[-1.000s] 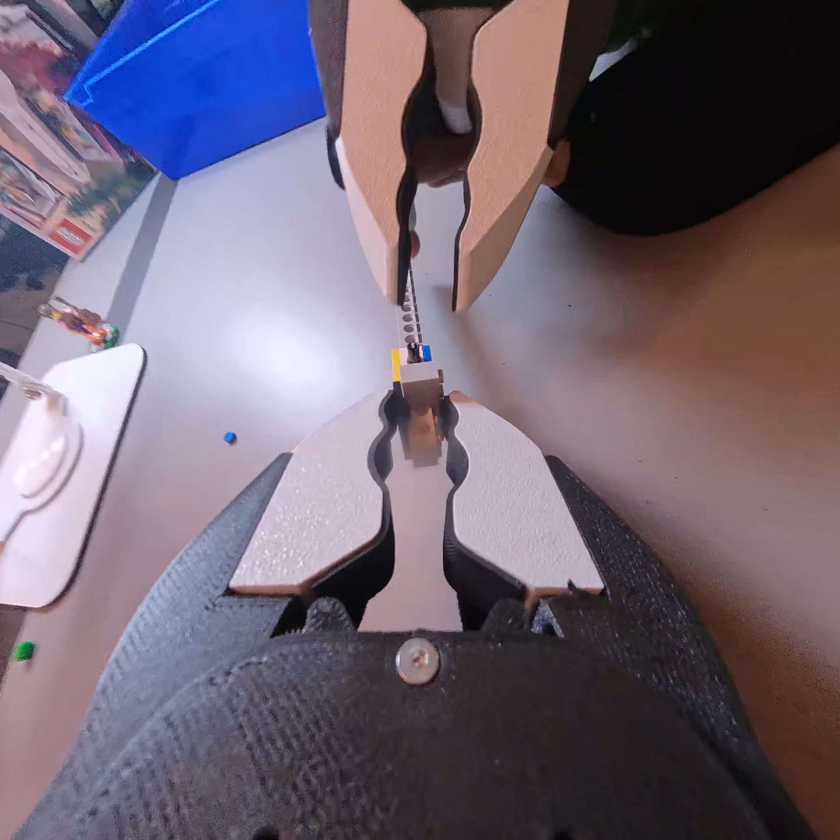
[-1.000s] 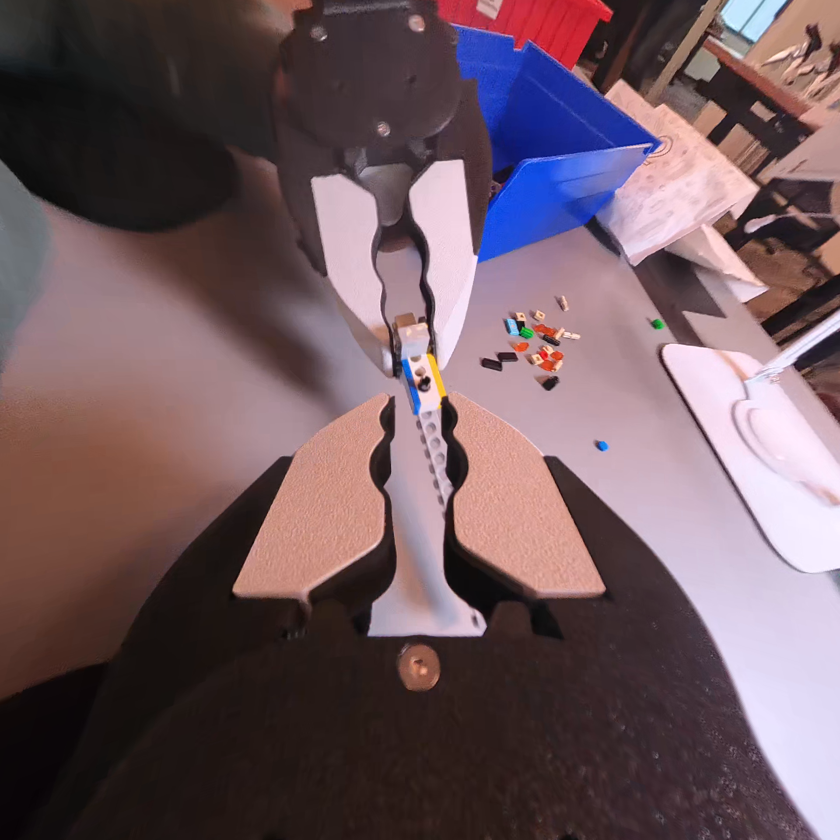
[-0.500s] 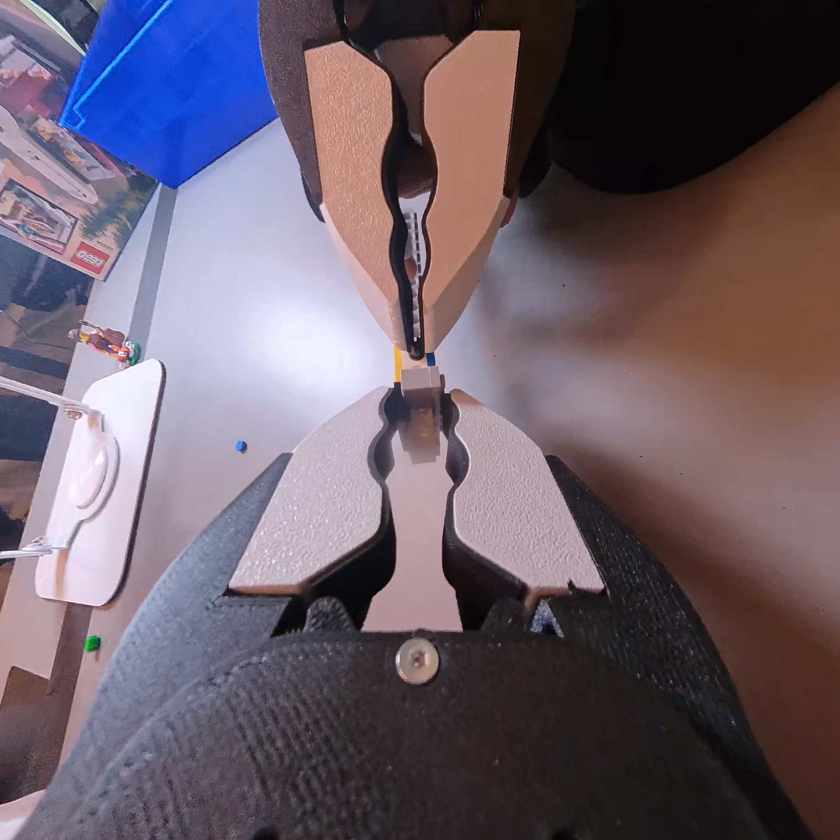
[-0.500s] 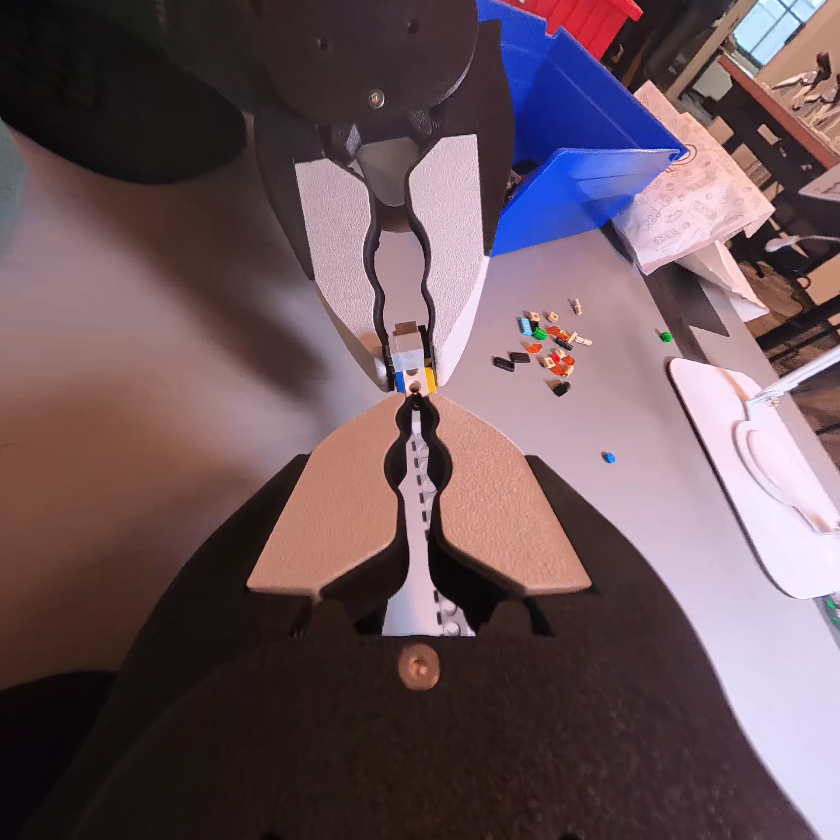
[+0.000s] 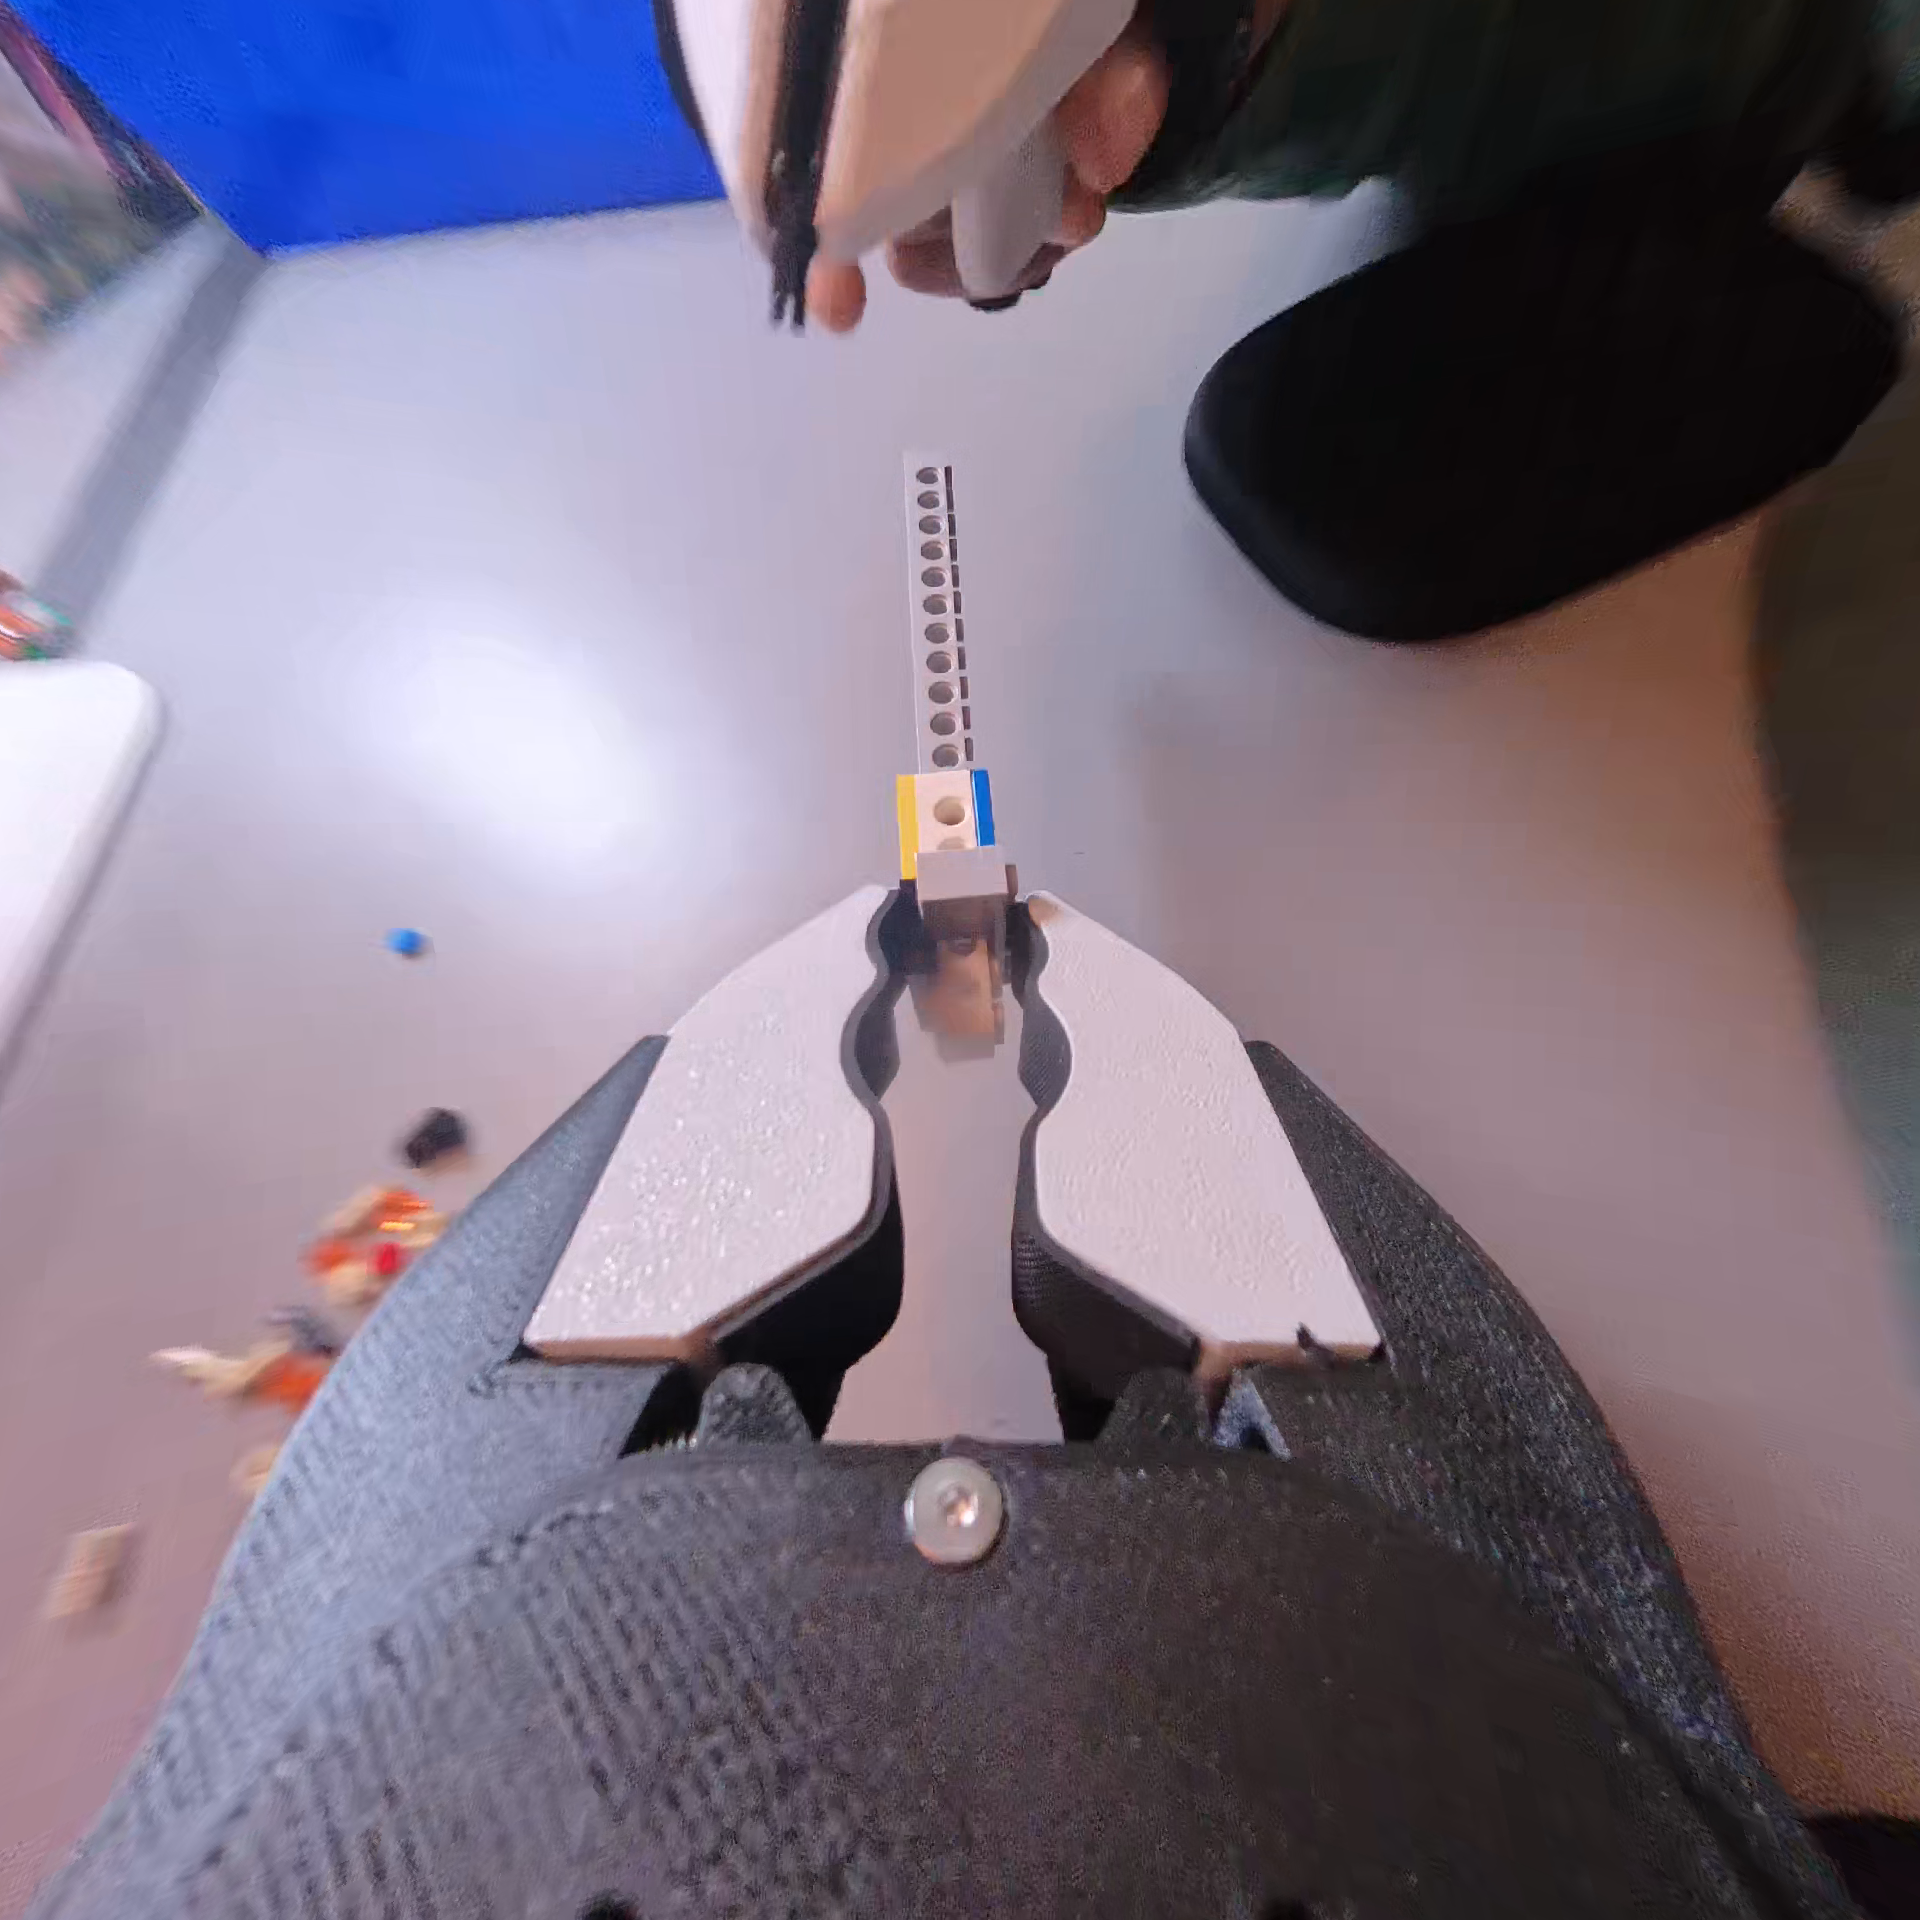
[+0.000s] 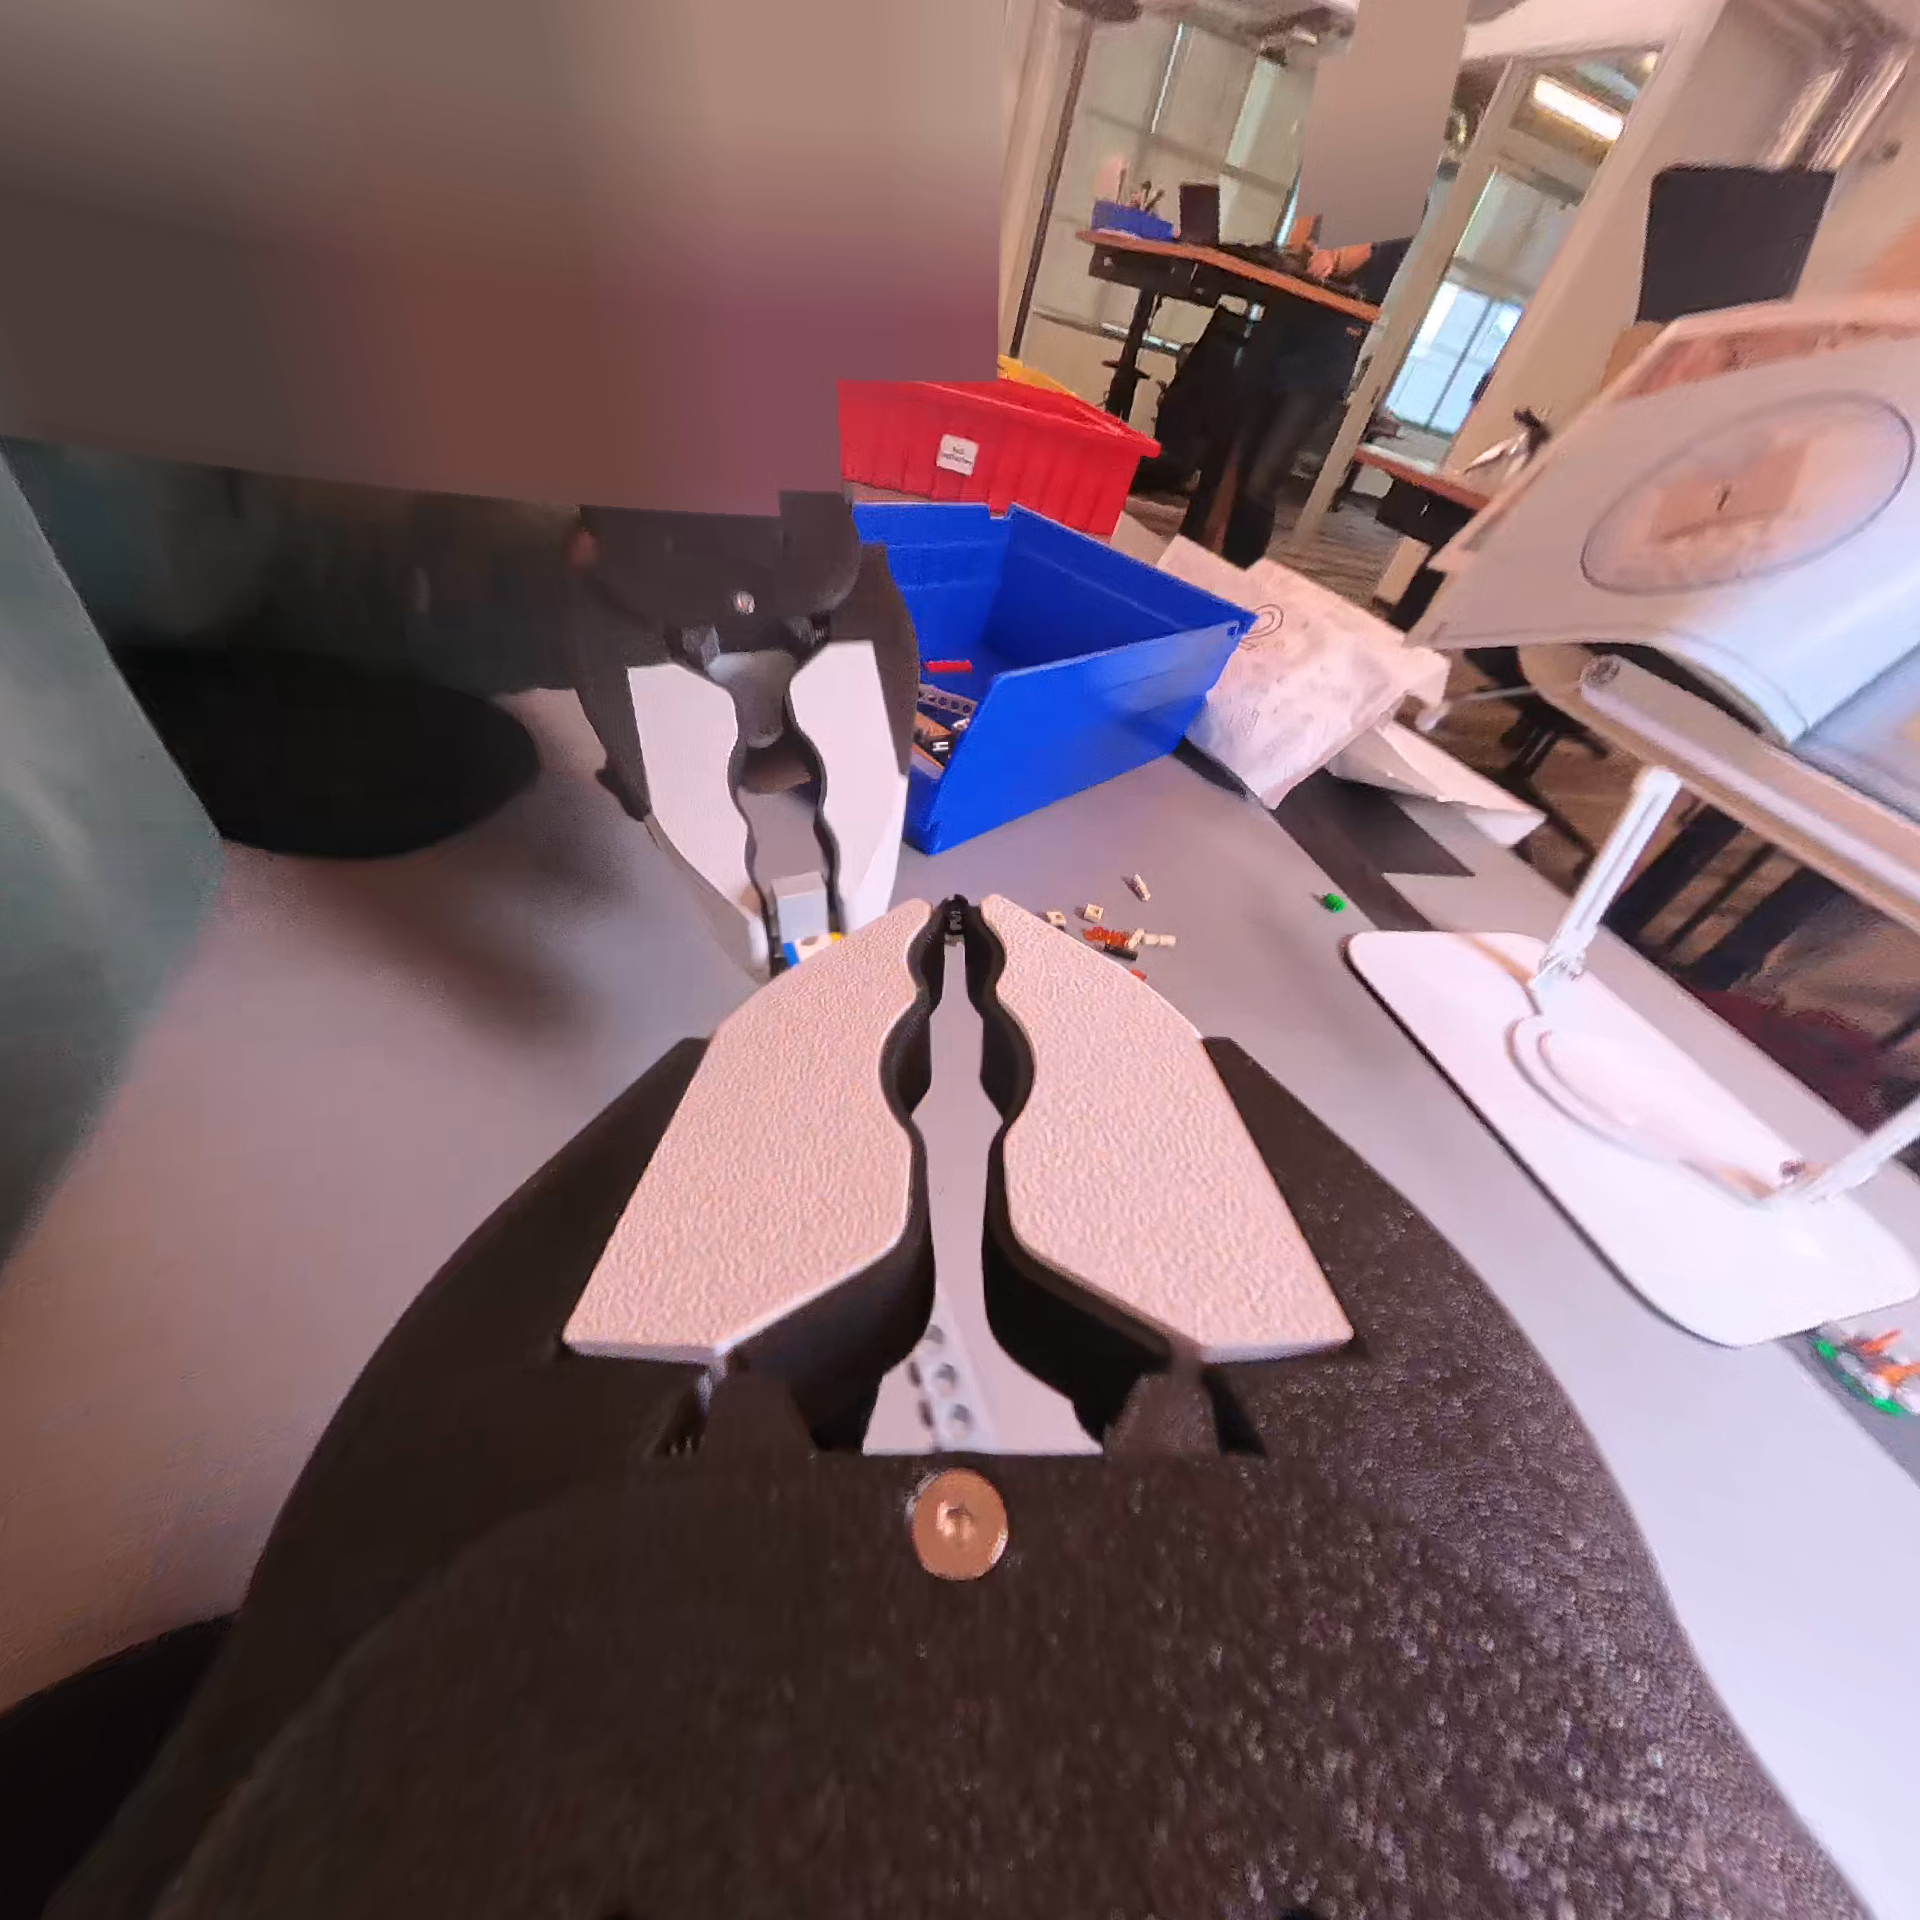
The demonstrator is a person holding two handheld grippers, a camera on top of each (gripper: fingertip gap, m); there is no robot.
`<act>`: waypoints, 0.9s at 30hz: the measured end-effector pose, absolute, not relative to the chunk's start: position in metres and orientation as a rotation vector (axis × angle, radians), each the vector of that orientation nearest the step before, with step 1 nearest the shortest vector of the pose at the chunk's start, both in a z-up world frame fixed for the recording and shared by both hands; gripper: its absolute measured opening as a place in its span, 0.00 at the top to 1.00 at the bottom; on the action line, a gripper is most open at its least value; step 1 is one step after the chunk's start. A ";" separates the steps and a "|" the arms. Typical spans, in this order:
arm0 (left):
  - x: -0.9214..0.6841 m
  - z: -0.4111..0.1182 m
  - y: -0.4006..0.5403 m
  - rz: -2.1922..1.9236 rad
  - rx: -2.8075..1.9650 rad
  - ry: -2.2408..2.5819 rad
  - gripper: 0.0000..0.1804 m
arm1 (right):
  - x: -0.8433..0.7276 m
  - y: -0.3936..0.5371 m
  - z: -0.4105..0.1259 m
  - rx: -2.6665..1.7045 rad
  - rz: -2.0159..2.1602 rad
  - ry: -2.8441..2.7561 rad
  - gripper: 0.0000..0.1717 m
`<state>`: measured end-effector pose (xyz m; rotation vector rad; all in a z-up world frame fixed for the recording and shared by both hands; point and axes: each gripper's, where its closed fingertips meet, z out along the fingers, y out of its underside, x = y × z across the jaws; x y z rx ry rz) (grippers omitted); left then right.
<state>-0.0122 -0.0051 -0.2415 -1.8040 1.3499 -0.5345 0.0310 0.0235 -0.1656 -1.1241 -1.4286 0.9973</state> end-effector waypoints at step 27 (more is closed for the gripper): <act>-0.002 -0.181 0.010 -1.544 -1.628 0.555 0.89 | 0.001 0.012 -0.185 -1.570 1.751 -1.134 0.92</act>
